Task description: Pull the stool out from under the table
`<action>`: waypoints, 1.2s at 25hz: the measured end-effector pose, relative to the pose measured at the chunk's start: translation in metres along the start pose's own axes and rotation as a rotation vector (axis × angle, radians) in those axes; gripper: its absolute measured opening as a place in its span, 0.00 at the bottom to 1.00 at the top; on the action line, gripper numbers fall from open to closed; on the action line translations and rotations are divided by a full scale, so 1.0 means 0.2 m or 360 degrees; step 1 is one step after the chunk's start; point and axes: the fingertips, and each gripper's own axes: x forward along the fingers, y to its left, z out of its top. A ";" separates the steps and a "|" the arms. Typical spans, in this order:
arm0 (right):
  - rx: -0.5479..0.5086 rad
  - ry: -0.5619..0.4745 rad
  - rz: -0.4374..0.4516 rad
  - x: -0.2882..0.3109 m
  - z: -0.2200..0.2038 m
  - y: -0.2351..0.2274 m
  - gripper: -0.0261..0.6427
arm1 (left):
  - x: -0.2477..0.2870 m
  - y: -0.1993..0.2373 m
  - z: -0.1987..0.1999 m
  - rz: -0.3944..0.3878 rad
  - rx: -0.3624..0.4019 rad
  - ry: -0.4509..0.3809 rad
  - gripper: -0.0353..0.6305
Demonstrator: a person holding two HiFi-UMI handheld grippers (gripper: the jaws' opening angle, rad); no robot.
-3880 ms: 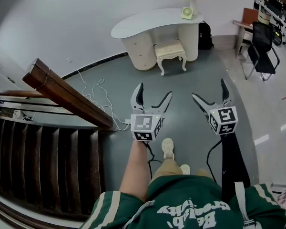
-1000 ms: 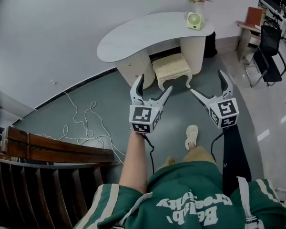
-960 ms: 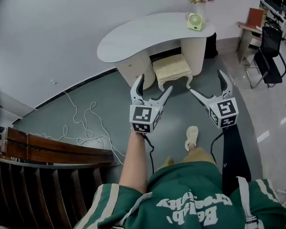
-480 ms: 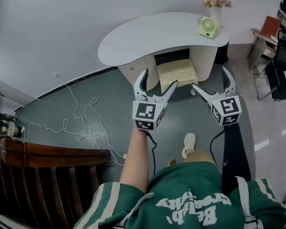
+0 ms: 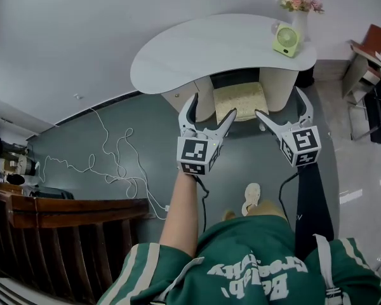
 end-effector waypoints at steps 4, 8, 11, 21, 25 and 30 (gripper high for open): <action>0.0027 0.0010 -0.0005 0.08 -0.03 -0.11 0.92 | 0.13 0.01 0.00 -0.0006 -0.0021 0.0008 0.73; 0.0041 0.0041 0.0006 0.16 -0.09 -0.20 0.92 | 0.25 0.04 -0.03 0.0003 -0.0023 0.0030 0.73; 0.0043 0.0063 0.0013 0.22 -0.14 -0.28 0.92 | 0.35 0.05 -0.08 0.0009 -0.0027 0.0051 0.73; 0.0044 0.0130 0.0068 0.42 -0.31 -0.40 0.92 | 0.57 0.10 -0.24 0.0060 -0.0049 0.0085 0.73; 0.0073 0.0159 0.0077 0.48 -0.39 -0.43 0.92 | 0.64 0.13 -0.32 0.0062 -0.0055 0.0124 0.73; 0.0092 0.0208 0.0096 0.56 -0.51 -0.39 0.91 | 0.69 0.18 -0.45 0.0056 -0.0040 0.0180 0.73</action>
